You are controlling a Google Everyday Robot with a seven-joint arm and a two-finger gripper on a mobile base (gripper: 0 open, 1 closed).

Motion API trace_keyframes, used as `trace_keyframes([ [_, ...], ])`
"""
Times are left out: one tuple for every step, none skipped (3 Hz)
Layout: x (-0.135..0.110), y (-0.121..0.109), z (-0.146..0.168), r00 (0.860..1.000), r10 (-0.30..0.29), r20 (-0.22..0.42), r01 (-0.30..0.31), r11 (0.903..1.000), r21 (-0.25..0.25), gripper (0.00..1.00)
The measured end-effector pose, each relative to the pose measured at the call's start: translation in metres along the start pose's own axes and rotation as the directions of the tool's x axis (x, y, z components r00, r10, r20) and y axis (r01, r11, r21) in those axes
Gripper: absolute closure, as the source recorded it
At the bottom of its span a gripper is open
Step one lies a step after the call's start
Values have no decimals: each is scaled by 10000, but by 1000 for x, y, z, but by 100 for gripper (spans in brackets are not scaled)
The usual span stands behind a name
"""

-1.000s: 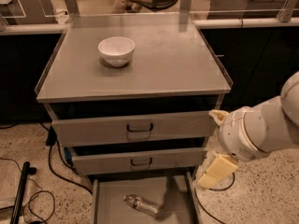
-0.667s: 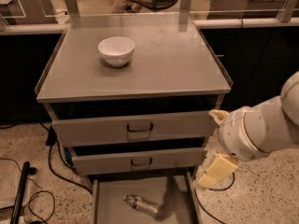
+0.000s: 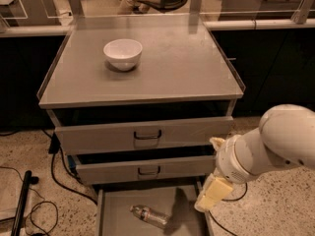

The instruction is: Pick water bottle from bottom drawer and place on counter

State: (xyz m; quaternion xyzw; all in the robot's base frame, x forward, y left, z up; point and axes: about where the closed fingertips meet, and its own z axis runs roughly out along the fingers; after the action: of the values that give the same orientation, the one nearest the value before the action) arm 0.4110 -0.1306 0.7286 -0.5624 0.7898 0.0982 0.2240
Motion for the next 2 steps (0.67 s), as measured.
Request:
trace_keyframes([
  [30, 1, 39, 9995, 273, 151, -269, 9992, -293, 0],
  [54, 3, 77, 9986, 254, 461, -223, 9975, -669, 0],
])
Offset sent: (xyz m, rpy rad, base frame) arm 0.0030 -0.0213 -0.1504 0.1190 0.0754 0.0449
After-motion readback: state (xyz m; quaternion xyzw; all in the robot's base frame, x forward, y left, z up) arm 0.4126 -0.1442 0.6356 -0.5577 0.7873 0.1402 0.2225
